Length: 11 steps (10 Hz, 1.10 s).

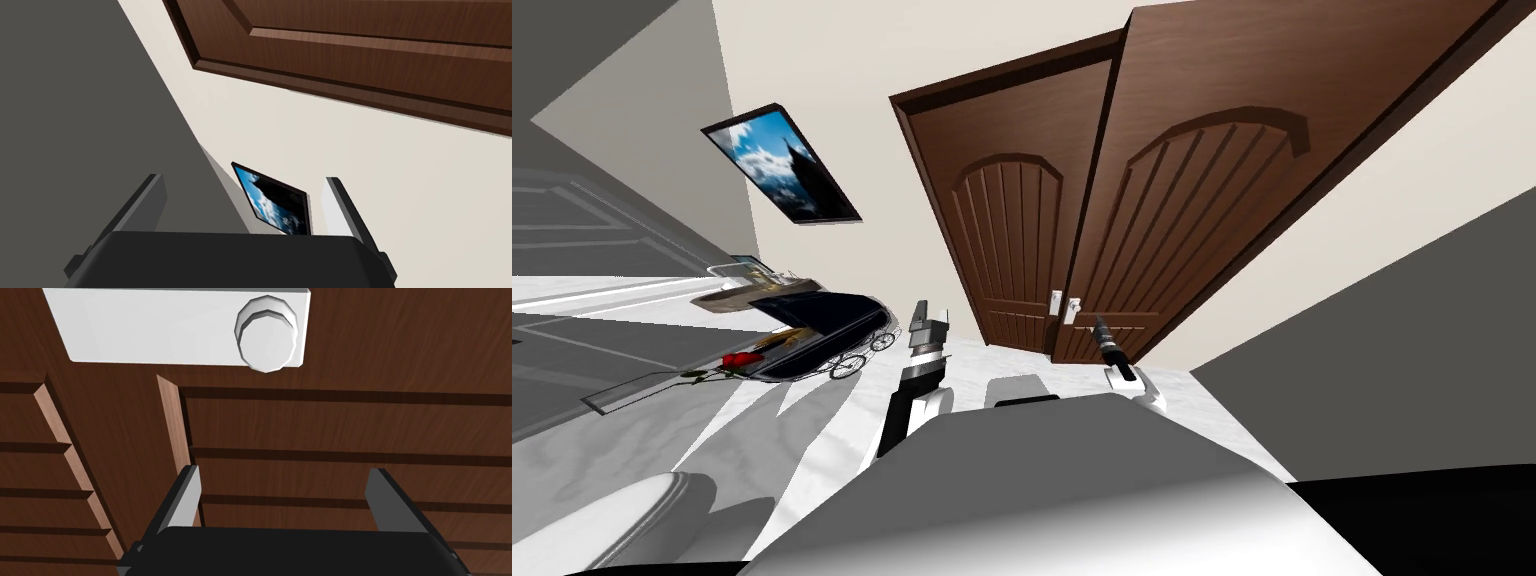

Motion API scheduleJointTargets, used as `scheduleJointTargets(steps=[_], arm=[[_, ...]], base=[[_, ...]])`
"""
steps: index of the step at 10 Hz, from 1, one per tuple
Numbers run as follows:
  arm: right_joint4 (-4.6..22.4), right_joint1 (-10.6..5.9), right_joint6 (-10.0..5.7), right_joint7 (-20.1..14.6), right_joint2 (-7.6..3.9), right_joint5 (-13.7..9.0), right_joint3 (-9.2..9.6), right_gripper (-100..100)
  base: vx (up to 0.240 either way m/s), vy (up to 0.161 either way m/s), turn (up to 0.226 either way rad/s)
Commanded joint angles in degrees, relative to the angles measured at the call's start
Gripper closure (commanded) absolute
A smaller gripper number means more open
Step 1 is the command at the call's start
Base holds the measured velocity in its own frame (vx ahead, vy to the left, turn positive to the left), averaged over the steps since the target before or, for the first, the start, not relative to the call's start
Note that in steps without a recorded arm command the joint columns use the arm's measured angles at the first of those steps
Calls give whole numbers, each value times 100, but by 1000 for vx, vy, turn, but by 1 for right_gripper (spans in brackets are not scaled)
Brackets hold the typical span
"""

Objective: Pull the door open

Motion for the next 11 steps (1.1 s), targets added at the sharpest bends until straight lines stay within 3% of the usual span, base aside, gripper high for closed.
scheduleJointTargets(steps=[1,3,5,6,7,11], arm=[[32,-27,49,47,11,-6,-54,-100],[85,-85,42,82,27,-13,-75,-100],[83,-224,20,108,82,-4,-4,-100],[147,-195,-6,104,57,-8,-38,-100],[147,-195,-6,104,57,-8,-38,100],[147,-195,-6,104,57,-8,-38,100]], base=[[142,-139,-16],[182,-74,23],[249,51,126],[142,49,35],[-21,-8,-33],[-34,-13,-2]])
